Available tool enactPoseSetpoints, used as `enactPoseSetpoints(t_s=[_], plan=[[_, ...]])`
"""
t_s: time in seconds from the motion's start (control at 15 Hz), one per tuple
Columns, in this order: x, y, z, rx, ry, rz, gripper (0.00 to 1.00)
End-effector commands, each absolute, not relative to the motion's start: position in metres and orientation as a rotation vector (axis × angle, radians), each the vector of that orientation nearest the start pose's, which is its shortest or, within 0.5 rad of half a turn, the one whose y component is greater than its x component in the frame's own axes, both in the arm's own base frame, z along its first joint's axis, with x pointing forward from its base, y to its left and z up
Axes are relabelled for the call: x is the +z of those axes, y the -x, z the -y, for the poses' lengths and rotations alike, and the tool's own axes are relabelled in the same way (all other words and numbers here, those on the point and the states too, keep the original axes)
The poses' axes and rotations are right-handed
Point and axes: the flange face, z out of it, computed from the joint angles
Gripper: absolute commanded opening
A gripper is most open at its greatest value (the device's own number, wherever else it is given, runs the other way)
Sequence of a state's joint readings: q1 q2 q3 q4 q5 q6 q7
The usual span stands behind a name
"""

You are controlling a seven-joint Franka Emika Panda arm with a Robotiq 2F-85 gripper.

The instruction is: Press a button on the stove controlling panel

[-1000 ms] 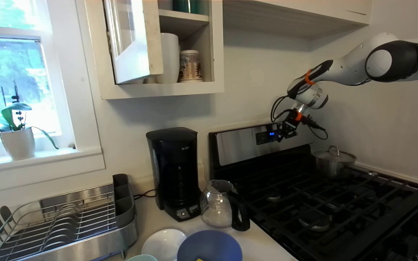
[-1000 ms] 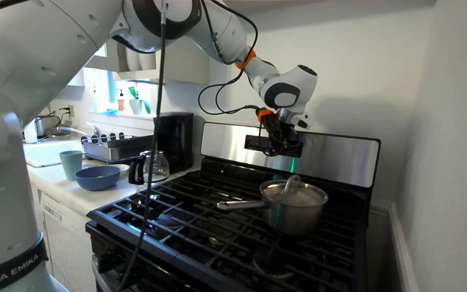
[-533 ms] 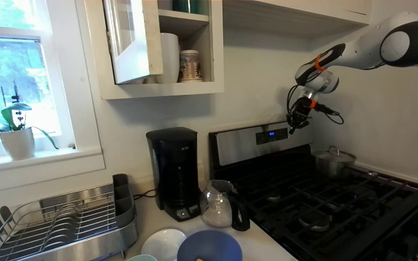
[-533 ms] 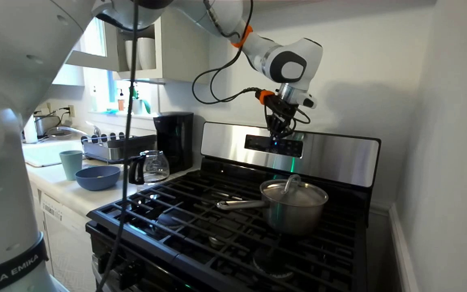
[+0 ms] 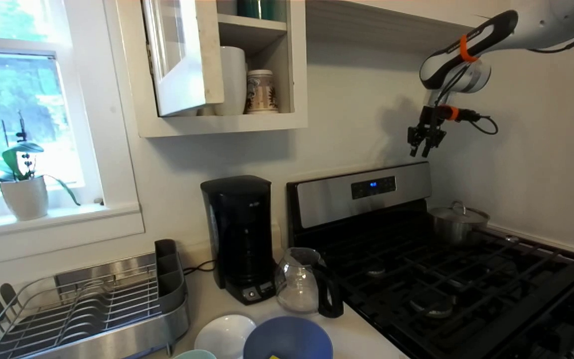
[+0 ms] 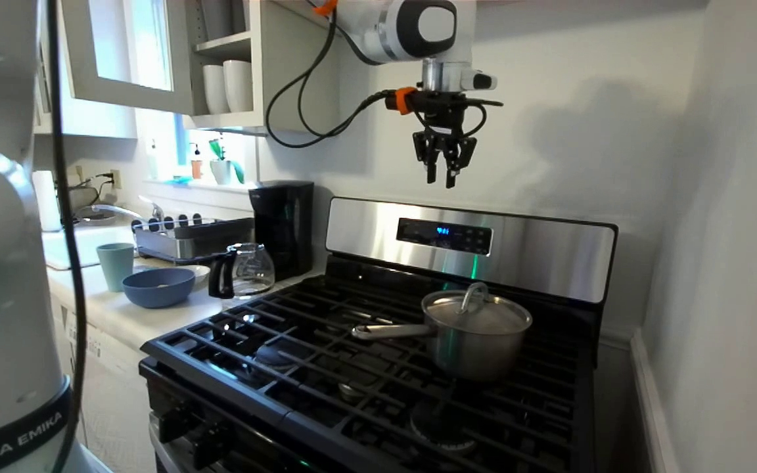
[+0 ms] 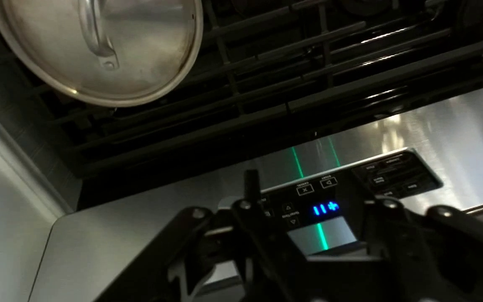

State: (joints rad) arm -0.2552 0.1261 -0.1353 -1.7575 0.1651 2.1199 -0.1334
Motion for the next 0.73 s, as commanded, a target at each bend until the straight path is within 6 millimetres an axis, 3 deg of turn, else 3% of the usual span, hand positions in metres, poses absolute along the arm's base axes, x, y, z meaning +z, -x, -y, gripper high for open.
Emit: enactPoseSetpoints(t_s=[0.0, 0.2, 0.27, 0.4, 0.67], plan=[[0.537, -0.532, 0.195, -0.609, 3.1, -0.311, 0.82], [0.548, -0.51, 0.178, -0.794, 3.14, -0.144, 0.99], [0.548, -0.536, 0.189, -0.708, 3.112, -0.255, 0.85], [0.55, -0.522, 0.181, -0.761, 3.121, -0.193, 0.99], [0.548, -0.516, 0.179, -0.767, 3.125, -0.173, 0.99]])
